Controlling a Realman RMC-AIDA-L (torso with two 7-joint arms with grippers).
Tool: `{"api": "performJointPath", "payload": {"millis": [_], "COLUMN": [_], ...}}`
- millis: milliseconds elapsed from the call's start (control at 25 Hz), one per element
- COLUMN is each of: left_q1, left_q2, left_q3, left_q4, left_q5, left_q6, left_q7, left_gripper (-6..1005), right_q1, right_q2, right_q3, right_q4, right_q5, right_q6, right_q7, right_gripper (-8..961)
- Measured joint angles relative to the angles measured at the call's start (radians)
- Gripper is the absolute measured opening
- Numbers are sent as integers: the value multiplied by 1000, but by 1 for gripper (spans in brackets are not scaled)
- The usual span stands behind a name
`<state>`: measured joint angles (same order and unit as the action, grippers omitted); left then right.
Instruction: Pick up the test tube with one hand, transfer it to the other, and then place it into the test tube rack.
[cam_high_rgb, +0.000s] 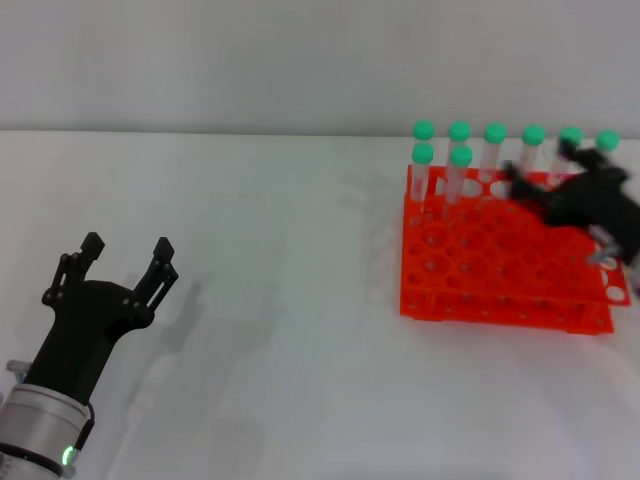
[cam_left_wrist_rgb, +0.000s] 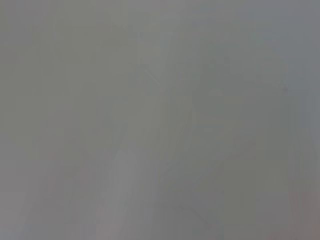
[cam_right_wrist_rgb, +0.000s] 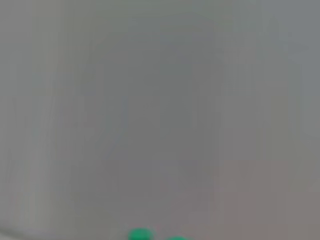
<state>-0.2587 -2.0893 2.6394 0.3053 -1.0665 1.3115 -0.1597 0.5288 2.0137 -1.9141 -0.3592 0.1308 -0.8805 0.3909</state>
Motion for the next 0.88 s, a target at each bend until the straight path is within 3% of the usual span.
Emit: {"api": "performJointPath", "payload": {"millis": [200,440,880], "left_q1": [3,7,11], "left_q2": [-2,-1,-2], "left_q3": [1,1,-1], "left_q4": [-5,-12,-17], "left_q5": [-1,-2,-1], "left_q6": [-3,-3,34], "left_q7": [-67,-76,-77], "left_gripper": [883,884,883], "right_q1": [-77,-75,-19], "right_q2": [13,5,9], "right_q3": [220,443,482], "right_q4": [93,196,216], "right_q5": [7,9,5], "right_q6": [-172,-172,-84], "right_q7": [-142,-166,-227], "right_gripper": [829,829,829]}}
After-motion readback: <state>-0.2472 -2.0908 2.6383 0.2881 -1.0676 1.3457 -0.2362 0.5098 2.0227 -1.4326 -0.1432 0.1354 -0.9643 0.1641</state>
